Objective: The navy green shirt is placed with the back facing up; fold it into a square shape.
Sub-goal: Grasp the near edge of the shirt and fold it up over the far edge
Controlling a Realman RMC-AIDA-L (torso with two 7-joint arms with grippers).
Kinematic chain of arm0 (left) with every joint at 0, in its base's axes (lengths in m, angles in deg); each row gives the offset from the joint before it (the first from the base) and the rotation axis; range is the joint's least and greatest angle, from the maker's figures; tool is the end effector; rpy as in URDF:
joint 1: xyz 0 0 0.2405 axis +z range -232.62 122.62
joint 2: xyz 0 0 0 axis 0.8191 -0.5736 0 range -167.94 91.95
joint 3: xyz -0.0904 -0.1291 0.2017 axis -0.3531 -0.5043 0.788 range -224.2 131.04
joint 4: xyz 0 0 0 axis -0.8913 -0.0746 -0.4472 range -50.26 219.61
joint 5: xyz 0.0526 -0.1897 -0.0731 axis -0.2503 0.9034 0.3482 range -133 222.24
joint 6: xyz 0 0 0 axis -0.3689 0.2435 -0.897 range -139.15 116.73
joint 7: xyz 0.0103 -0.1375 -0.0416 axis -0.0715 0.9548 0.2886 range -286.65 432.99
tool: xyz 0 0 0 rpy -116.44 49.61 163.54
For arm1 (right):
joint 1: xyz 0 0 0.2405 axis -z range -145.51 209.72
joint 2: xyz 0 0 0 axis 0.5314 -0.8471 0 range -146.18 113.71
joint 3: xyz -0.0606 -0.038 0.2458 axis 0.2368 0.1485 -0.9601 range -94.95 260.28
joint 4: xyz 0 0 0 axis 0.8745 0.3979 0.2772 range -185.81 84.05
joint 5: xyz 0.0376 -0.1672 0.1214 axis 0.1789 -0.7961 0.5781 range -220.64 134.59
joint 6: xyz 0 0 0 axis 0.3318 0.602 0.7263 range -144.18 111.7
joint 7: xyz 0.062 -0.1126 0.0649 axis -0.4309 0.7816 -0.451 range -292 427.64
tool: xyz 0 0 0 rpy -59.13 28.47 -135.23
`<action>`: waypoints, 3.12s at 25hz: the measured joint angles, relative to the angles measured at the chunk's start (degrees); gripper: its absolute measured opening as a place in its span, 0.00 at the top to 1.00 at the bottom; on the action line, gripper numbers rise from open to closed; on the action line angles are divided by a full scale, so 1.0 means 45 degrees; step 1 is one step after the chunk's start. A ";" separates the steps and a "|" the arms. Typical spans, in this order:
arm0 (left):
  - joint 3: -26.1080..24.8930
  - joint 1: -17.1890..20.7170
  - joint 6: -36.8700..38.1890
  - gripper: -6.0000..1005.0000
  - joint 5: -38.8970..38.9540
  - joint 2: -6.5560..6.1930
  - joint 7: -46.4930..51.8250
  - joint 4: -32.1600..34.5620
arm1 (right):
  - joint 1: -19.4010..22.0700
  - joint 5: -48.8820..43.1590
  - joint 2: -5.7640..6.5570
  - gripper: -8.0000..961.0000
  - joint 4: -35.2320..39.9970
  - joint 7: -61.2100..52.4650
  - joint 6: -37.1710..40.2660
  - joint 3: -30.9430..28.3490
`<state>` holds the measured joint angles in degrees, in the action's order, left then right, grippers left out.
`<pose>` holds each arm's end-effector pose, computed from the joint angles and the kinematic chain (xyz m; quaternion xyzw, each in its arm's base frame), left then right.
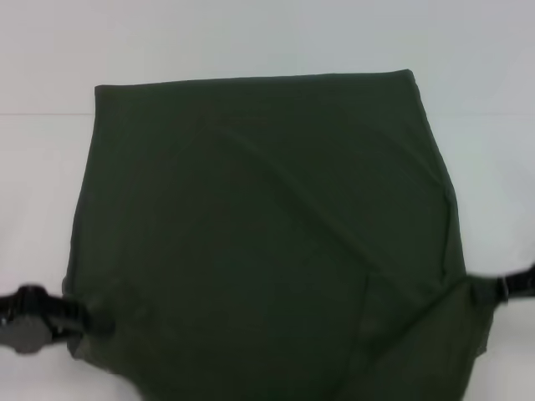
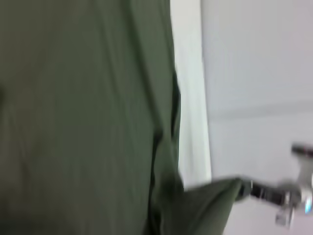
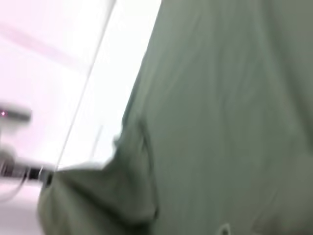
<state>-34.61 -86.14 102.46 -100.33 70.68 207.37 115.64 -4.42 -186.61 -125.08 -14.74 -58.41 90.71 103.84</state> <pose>-0.3135 0.2725 0.0708 0.6927 0.6871 0.2008 0.0879 0.2949 0.3175 0.0733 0.7988 -0.5869 -0.1317 0.0113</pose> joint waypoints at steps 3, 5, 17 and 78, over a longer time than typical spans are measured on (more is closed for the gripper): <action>-0.1067 0.0005 -0.0814 0.95 0.0033 0.0072 0.0096 -0.0042 | 0.0044 0.0722 0.0077 0.93 -0.0174 -0.0243 -0.1048 -0.0068; -0.1585 0.0040 -0.1338 0.95 0.0331 0.0103 0.0106 -0.0216 | 0.0044 0.1088 0.0026 0.93 -0.0315 -0.0290 -0.1604 -0.0072; -0.1938 0.0432 -0.3507 0.95 0.3297 0.0490 -0.0315 -0.0875 | 0.0681 0.4468 -0.0145 0.93 -0.1039 -0.0233 -0.3359 -0.0093; -0.1924 0.0641 -0.8938 0.95 0.8307 0.2546 -0.5363 -0.2156 | 0.0978 0.8430 -0.2045 0.92 -0.2624 0.4131 -0.9018 -0.0255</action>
<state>-43.27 -83.26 62.24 -62.95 82.13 183.23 105.94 -0.02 -148.67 -134.28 -26.55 -39.82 50.13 102.70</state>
